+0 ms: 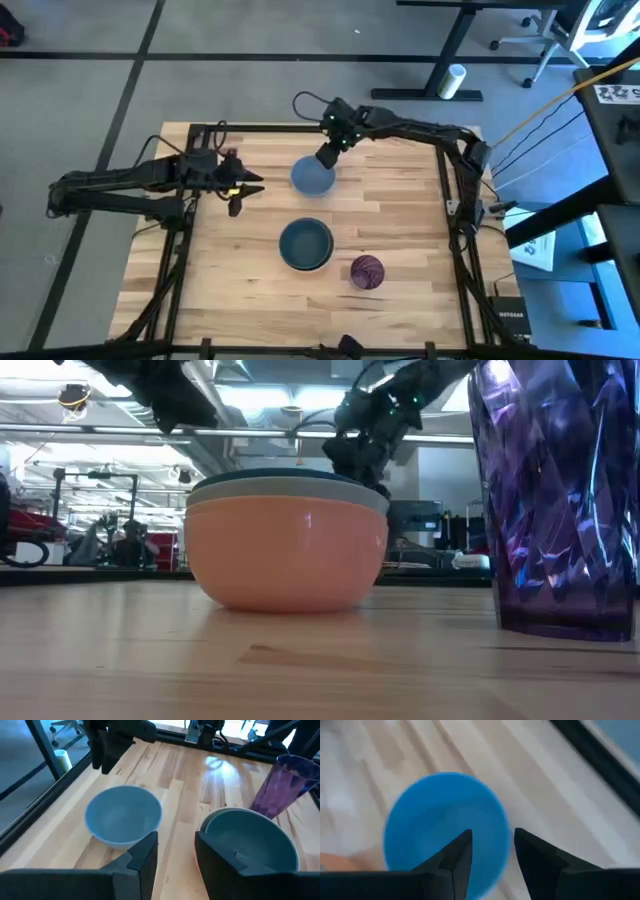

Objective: Nest bowls inside each other
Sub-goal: Stack the light blue bowl on top of the blue bowl

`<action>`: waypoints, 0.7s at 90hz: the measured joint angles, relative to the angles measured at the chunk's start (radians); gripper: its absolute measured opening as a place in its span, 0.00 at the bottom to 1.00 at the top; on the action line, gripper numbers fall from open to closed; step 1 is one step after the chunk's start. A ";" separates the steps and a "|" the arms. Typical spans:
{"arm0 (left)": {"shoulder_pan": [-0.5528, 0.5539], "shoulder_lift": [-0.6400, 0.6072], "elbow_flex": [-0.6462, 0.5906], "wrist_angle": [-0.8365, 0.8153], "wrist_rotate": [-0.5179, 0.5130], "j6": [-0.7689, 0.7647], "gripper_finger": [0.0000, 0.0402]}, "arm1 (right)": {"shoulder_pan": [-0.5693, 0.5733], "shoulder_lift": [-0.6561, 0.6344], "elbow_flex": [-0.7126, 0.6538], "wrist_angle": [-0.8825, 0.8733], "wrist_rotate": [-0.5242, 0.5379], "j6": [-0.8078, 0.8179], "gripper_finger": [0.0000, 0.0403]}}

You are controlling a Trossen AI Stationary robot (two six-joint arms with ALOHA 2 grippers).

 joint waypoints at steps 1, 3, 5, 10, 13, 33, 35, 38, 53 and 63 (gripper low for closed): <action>0.000 0.000 0.000 0.000 0.000 -0.001 0.28 | 0.002 0.000 0.002 -0.002 0.002 0.000 0.33; 0.000 0.000 0.000 0.001 0.000 -0.003 0.28 | 0.005 0.000 0.004 -0.006 0.004 0.001 0.33; 0.000 0.000 0.000 0.001 0.000 -0.004 0.28 | 0.005 0.000 0.005 -0.011 0.010 0.002 0.33; 0.000 0.000 0.000 0.001 0.000 -0.007 0.28 | 0.012 0.000 0.005 -0.032 0.027 0.003 0.33; 0.000 0.000 0.000 0.000 0.000 -0.007 0.28 | 0.016 0.000 0.005 -0.050 0.045 0.002 0.33; -0.001 0.000 0.000 0.000 0.000 -0.011 0.28 | 0.036 0.038 0.004 -0.087 0.073 -0.028 0.33; 0.000 0.000 0.000 -0.002 0.000 -0.012 0.28 | 0.035 0.039 0.004 -0.093 0.070 -0.029 0.33; -0.001 0.000 0.000 -0.005 0.000 -0.012 0.28 | 0.035 0.046 0.004 -0.104 0.072 -0.032 0.33; -0.001 0.000 0.000 -0.006 0.000 -0.012 0.28 | 0.033 0.070 0.002 -0.118 0.068 -0.047 0.33; -0.001 0.001 0.000 -0.008 0.001 -0.013 0.28 | 0.027 0.080 0.002 -0.126 0.071 -0.057 0.33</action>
